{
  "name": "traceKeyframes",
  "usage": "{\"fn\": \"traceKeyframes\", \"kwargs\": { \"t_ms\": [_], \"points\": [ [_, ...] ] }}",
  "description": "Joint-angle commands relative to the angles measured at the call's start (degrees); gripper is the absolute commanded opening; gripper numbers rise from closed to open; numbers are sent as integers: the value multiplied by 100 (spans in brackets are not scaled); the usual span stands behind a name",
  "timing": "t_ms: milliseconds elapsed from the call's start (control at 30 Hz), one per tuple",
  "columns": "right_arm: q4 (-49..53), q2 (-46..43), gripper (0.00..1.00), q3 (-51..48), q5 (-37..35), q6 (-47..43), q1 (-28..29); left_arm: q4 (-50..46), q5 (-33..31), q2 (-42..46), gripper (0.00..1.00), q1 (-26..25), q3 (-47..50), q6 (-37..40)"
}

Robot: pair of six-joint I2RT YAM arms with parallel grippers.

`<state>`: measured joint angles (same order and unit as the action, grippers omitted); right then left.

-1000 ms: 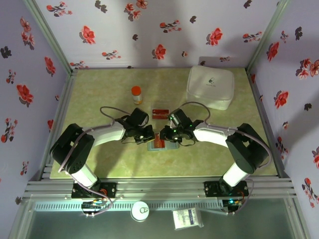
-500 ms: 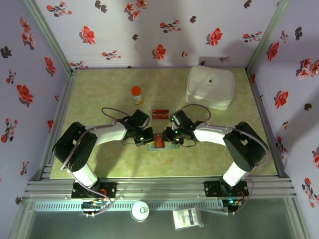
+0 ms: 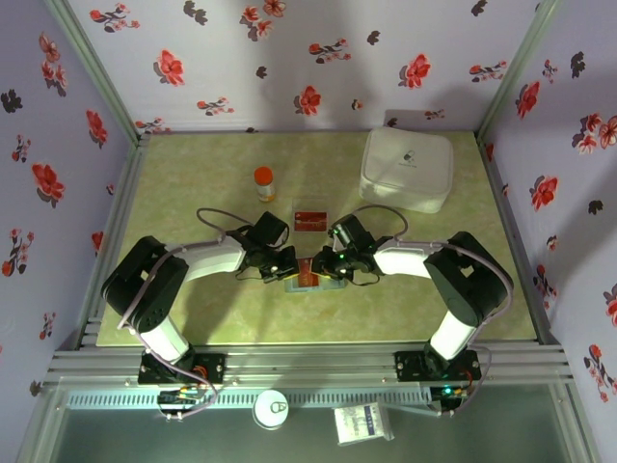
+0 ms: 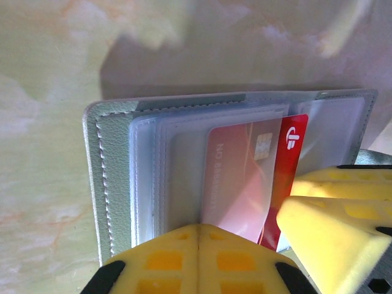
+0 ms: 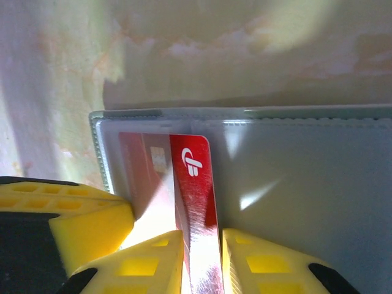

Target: Take the credit cards out of the card holder

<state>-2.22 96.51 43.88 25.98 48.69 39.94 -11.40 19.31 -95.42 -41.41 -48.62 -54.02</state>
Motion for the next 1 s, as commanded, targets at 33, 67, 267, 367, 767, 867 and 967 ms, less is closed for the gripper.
{"fn": "traceKeyframes", "kwargs": {
  "t_ms": [33, 67, 267, 367, 767, 867, 967],
  "points": [
    [-287, 26, 21, -53, 216, 141, -40, -222, -45, -161, 0, -43, -26, 90],
    [-288, 5, 21, -50, 228, 150, -46, -231, -48, -153, 0, -53, -28, 98],
    [-347, 16, 18, -55, 269, 146, -74, -279, -49, -149, 0, -52, -77, 128],
    [-366, 67, 14, -86, 245, 141, -107, -317, -99, -143, 0, -42, -81, 137],
    [-61, -338, 10, -384, 56, -35, -346, -393, -113, -63, 0, -25, -60, 175],
    [60, -492, 8, -419, 40, -125, -364, -391, -103, -43, 0, -23, -56, 188],
    [257, -655, 7, -428, -5, -222, -380, -332, -97, -47, 0, -25, -41, 157]
  ]
}}
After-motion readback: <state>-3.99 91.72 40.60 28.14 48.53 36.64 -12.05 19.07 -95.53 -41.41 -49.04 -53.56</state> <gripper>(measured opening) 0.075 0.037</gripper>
